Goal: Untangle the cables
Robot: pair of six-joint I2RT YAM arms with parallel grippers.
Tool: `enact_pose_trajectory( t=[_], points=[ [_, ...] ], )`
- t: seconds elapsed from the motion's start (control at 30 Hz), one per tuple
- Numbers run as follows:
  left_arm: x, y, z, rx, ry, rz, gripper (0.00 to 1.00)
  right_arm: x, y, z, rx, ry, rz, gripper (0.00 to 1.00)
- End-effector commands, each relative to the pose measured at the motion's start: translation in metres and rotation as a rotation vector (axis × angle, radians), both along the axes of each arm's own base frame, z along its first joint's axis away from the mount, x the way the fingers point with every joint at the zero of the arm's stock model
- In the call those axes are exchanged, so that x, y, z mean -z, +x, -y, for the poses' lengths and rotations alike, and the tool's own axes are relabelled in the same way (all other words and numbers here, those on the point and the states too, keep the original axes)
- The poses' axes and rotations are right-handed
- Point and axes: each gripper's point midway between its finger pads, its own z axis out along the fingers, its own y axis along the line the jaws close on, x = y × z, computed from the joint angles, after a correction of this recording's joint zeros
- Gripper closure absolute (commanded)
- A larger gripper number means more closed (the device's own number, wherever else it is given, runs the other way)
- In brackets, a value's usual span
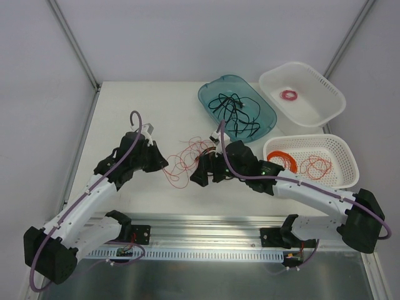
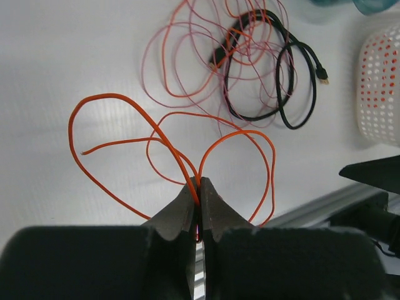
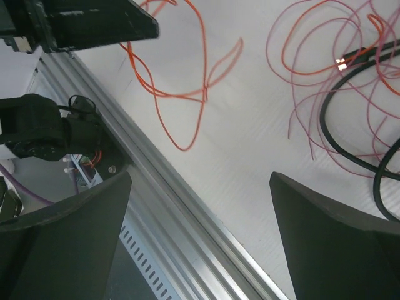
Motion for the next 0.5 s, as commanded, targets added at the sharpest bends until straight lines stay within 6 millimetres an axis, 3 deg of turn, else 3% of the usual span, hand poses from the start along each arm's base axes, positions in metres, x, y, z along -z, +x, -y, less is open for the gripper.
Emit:
enact_pose_trajectory(
  t=[0.0, 0.23, 0.47],
  points=[
    [-0.022, -0.017, 0.031, 0.106, -0.125, -0.02, 1.0, -0.036, -0.008, -0.017, -0.082, 0.104, 0.1, 0.03],
    [-0.041, -0.032, 0.056, 0.203, -0.187, -0.027, 1.0, -0.043, -0.005, -0.017, -0.125, 0.058, 0.228, 0.03],
    [-0.047, -0.036, 0.074, 0.242, -0.18, -0.038, 1.0, -0.037, -0.015, -0.039, -0.216, -0.005, 0.27, 0.03]
  ],
)
